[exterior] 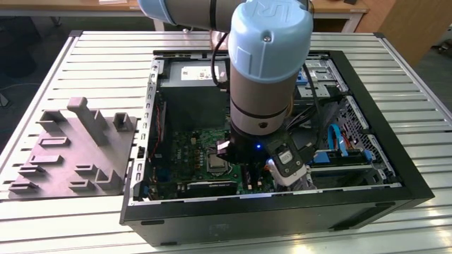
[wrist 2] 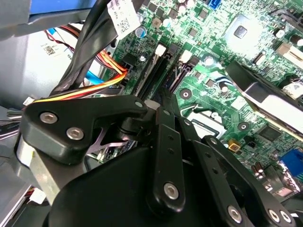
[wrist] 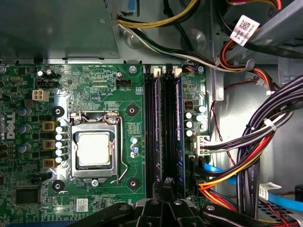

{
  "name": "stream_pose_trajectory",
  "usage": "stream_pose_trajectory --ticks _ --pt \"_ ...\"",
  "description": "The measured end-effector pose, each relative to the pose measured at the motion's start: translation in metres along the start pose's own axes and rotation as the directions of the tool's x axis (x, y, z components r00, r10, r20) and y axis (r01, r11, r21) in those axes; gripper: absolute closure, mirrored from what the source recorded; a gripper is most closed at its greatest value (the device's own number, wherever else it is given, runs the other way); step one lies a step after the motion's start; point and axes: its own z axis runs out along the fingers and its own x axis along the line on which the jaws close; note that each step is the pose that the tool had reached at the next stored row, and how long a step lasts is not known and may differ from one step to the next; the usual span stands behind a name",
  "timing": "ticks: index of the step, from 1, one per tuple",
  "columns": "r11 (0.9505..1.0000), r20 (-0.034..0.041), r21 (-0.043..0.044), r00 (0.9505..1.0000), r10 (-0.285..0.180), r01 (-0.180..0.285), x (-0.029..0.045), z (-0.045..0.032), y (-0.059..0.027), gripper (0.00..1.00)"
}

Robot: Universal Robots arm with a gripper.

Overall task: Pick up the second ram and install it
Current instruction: 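Press down the second ram until it locks into place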

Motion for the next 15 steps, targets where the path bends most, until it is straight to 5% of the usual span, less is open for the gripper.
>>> stream_pose_trajectory --ticks 15 --pt "1.0 0.0 -0.0003 1.0 0.0 0.0 0.0002 0.0029 -0.0002 0.9"
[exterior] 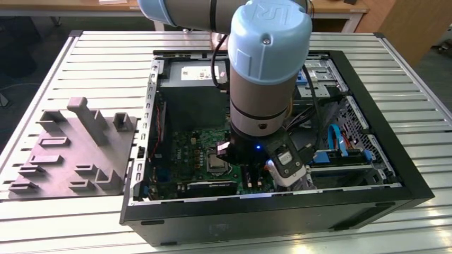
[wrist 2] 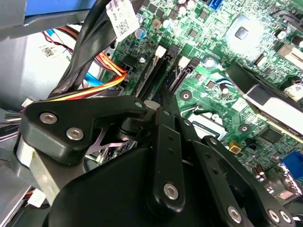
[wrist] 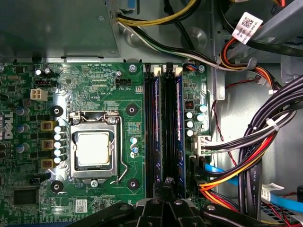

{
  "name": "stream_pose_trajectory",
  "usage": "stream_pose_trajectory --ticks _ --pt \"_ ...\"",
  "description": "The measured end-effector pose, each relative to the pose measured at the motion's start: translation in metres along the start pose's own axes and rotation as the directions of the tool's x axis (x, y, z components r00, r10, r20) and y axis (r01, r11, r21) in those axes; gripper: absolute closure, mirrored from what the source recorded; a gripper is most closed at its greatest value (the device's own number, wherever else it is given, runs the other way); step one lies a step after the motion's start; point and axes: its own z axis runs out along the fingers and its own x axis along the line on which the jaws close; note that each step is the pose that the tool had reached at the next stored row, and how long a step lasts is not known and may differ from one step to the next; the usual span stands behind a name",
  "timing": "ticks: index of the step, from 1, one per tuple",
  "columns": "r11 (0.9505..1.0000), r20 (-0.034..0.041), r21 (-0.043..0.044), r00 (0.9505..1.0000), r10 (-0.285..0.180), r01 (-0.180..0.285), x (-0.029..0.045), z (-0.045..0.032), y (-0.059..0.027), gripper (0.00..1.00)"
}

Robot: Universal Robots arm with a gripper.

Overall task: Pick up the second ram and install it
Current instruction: 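Press down the second ram until it locks into place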

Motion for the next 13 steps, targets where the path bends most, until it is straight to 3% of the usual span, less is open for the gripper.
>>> stream_pose_trajectory --ticks 8,10,13 --pt "1.0 0.0001 -0.0004 1.0 0.0 0.0 0.0001 0.0012 0.0 0.9" --pt "1.0 0.0009 -0.0036 1.0 0.0 0.0 -0.0002 -0.0018 0.0006 0.9" --pt "1.0 0.0002 -0.0006 1.0 0.0 0.0 -0.001 -0.0143 0.001 0.9"
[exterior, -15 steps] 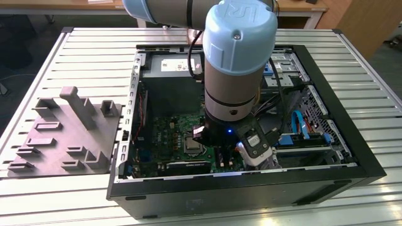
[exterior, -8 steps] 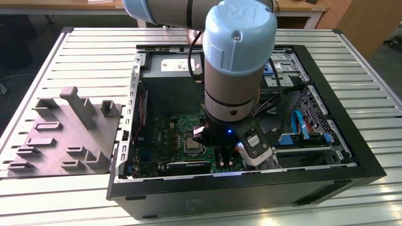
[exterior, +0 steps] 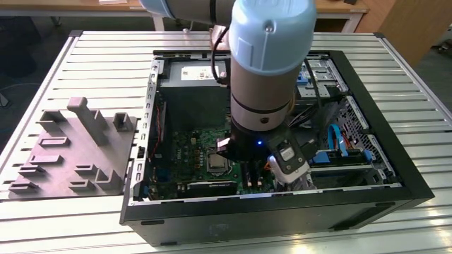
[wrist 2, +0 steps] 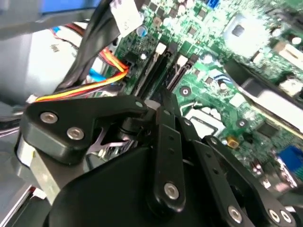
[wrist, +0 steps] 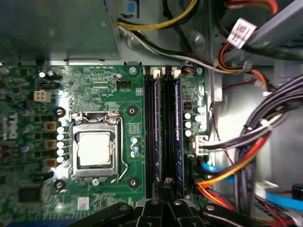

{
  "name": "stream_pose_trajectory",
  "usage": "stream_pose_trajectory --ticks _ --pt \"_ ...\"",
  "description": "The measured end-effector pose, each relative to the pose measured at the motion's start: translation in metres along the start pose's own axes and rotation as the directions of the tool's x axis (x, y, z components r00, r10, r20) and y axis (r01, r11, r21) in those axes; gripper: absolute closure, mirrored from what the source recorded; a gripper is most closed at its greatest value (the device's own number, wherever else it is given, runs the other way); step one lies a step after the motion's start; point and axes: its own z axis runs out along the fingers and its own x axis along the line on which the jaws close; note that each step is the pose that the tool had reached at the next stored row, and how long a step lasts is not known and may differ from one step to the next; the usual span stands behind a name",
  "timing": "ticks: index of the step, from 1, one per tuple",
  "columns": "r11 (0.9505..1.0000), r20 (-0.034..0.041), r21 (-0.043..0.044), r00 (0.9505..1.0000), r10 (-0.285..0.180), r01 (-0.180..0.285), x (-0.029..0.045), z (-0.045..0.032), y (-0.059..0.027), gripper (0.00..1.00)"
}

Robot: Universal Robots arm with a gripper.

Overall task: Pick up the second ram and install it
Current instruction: 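Press down the second ram until it locks into place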

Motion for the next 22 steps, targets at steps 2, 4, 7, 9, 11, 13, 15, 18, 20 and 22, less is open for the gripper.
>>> stream_pose_trajectory --ticks 2,4,7,9,11,13,15,18,20,22 --pt "1.0 -0.0001 0.0003 1.0 0.0 0.0 -0.0005 -0.0082 0.0004 0.9" --pt "1.0 0.0 0.0002 1.0 0.0 0.0 -0.0011 -0.0163 0.0009 0.9" --pt "1.0 0.0 0.0001 1.0 0.0 0.0 -0.0014 -0.0201 0.0012 0.9" --pt "1.0 -0.0001 0.0002 1.0 0.0 0.0 -0.0014 -0.0204 0.0012 0.9" --pt "1.0 -0.0001 0.0002 1.0 0.0 0.0 -0.0014 -0.0206 0.0013 0.9" --pt "1.0 -0.0001 0.0004 1.0 0.0 0.0 -0.0014 -0.0205 0.0032 0.9" --pt "1.0 -0.0001 0.0003 1.0 0.0 0.0 -0.0012 -0.0202 0.0072 0.9" --pt "1.0 -0.0001 0.0004 1.0 0.0 0.0 -0.0008 -0.0195 0.0157 0.9" --pt "1.0 -0.0001 0.0004 1.0 0.0 0.0 -0.0005 -0.019 0.0222 0.9" --pt "1.0 -0.0001 0.0003 1.0 0.0 0.0 -0.0003 -0.0184 0.0288 0.9"
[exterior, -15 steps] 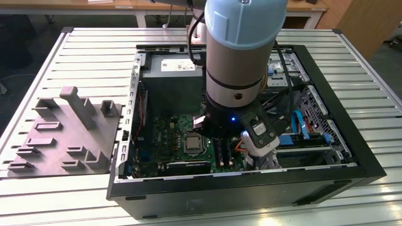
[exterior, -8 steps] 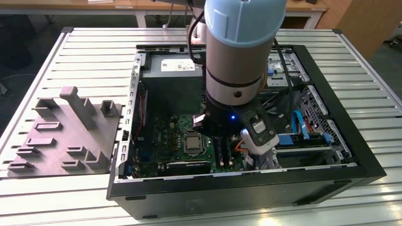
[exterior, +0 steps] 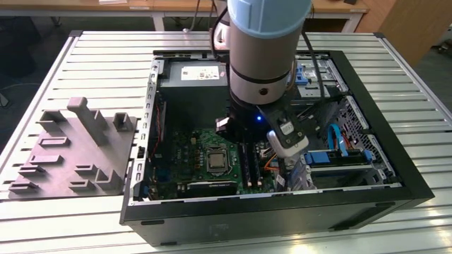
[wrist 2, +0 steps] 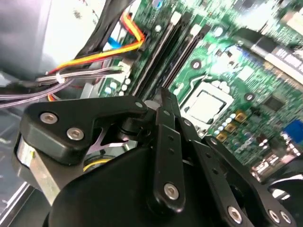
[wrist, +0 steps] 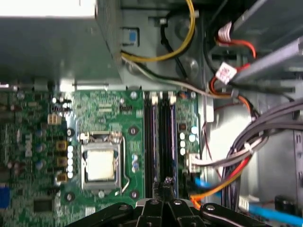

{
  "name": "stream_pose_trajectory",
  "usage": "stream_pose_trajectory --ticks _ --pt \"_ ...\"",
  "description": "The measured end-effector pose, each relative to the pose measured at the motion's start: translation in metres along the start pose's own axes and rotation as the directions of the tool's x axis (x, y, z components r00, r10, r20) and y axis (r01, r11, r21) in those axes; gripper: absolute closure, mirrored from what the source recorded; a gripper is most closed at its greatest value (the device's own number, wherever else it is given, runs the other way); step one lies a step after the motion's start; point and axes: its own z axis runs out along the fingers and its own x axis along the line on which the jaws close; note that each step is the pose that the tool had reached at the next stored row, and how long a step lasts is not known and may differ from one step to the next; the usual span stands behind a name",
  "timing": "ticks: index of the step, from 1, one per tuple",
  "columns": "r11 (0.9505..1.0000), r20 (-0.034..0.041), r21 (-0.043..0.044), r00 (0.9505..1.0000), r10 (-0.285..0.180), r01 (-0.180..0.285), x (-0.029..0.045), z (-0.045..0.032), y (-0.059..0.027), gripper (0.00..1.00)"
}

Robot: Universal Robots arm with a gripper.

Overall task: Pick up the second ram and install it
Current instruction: 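Press down the second ram until it locks into place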

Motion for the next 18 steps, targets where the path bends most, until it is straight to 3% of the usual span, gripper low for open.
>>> stream_pose_trajectory --ticks 6,18 --pt "1.0 0.0 0.0 1.0 0.0 0.0 0.0007 0.0012 0.0161 0.9" --pt "1.0 0.0 0.0 1.0 0.0 0.0 0.0005 -0.0016 0.0174 0.9"
